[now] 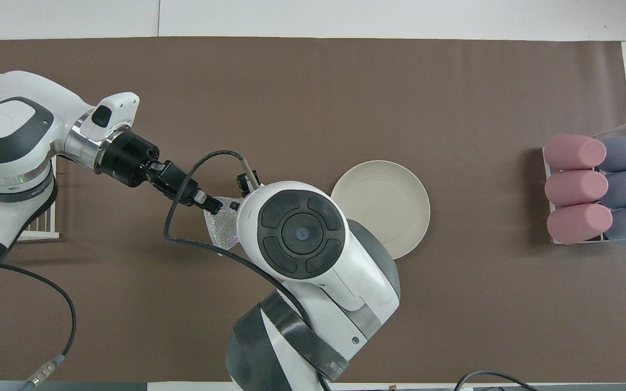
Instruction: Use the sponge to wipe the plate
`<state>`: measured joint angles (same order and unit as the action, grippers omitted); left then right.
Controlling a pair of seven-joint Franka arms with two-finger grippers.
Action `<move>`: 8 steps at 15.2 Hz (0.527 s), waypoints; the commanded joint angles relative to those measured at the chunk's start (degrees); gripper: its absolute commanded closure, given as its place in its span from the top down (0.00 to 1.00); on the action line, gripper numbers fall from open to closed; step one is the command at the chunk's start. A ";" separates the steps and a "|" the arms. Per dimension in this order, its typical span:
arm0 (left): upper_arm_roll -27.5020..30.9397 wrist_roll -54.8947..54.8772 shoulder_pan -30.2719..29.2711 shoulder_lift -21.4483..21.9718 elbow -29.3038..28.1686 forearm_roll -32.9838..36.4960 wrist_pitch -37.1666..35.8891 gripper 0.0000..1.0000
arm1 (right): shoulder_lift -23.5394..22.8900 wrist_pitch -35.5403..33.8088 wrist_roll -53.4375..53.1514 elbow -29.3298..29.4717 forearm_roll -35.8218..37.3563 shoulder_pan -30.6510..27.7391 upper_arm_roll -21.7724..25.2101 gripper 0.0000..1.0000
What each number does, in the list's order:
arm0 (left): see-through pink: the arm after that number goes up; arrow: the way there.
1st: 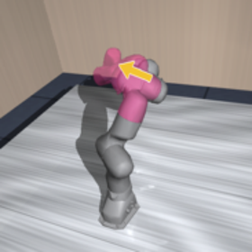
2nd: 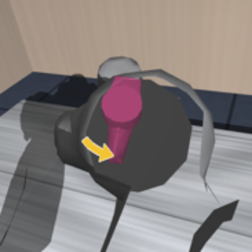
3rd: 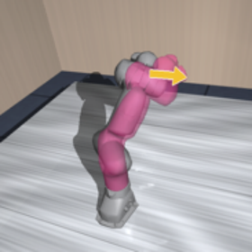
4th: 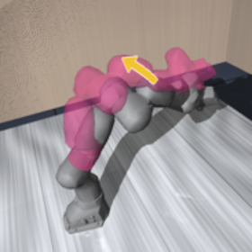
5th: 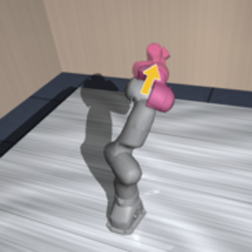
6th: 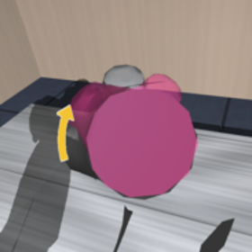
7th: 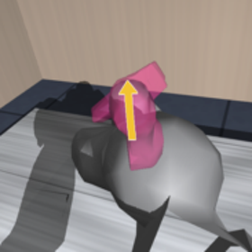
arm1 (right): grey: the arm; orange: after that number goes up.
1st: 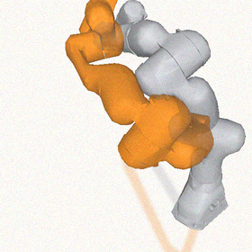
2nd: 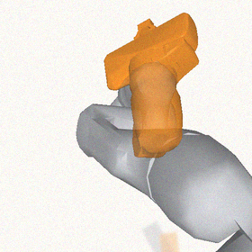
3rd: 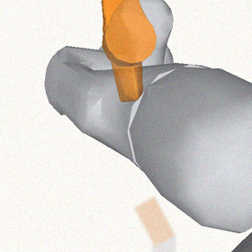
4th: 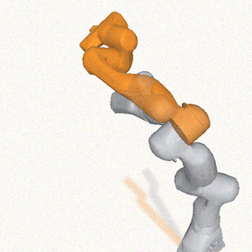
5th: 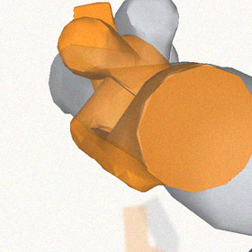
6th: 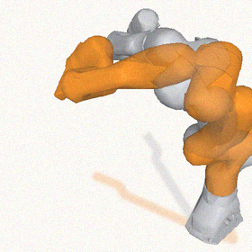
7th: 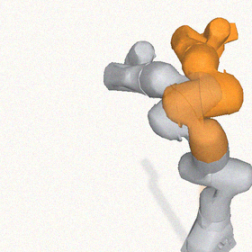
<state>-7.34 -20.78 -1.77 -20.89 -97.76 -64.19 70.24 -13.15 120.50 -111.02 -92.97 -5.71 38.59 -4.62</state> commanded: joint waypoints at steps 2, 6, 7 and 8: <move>0.49 -0.23 0.19 -0.91 1.43 0.03 -1.42 0.00 | 1.90 2.11 0.98 -2.39 0.43 -0.80 -0.30 0.11; 0.40 -0.23 0.02 -0.73 1.43 0.82 -1.51 0.00 | 1.90 2.11 0.63 -2.30 -0.36 -0.89 -0.30 0.00; 0.49 -0.23 0.10 -0.65 1.43 0.91 -1.51 0.00 | 1.90 2.20 0.63 -2.30 -0.45 -0.89 -0.30 0.00; 0.49 -0.23 0.10 -0.64 1.43 0.99 -1.51 0.00 | 1.90 2.20 0.54 -2.30 -0.45 -0.97 -0.30 0.00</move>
<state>-7.39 -20.77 -1.76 -20.90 -97.76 -63.92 70.06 -12.89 122.04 -111.02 -92.99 -5.77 38.55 -4.57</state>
